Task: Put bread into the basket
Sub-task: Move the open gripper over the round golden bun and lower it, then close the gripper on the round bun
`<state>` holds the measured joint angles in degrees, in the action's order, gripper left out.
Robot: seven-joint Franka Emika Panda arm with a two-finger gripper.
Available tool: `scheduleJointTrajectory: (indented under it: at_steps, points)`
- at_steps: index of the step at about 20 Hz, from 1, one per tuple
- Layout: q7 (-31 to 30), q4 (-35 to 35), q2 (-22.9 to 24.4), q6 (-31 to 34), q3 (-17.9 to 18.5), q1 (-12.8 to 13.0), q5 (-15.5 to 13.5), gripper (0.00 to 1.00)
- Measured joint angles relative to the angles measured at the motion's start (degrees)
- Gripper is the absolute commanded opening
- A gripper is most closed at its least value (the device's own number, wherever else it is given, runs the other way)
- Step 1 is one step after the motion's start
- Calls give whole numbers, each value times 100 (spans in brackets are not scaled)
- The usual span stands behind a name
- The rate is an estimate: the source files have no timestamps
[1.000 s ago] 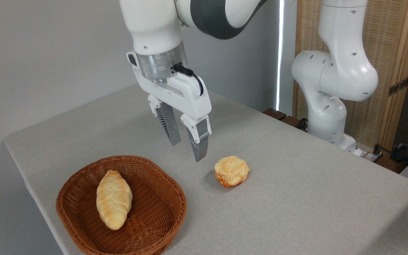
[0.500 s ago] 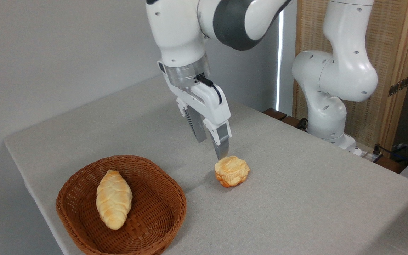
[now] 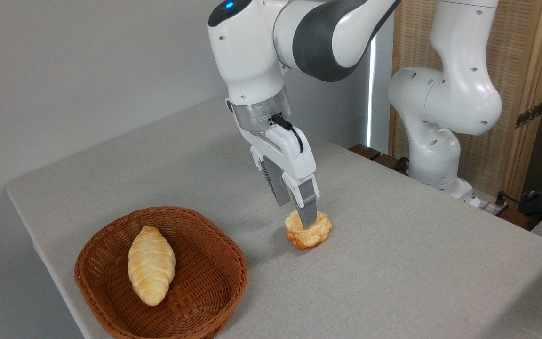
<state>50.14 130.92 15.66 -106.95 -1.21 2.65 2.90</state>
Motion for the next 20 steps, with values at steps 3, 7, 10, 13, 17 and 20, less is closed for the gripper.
scheduleJointTrajectory:
  at_steps: [3, 7, 10, 13, 17, 20]
  points:
    - [2, 91, 0, -2, 0, 0, 73, 100]
    - [9, 143, 4, -18, 0, 26, 92, 100]
    - [9, 220, 5, -146, 0, 59, 95, 100]
    - [9, 280, 5, -222, -1, 93, 109, 100]
    - [9, 327, 5, -233, -1, 118, 266, 99]
    - [13, 394, 5, -233, -42, 141, 396, 86]
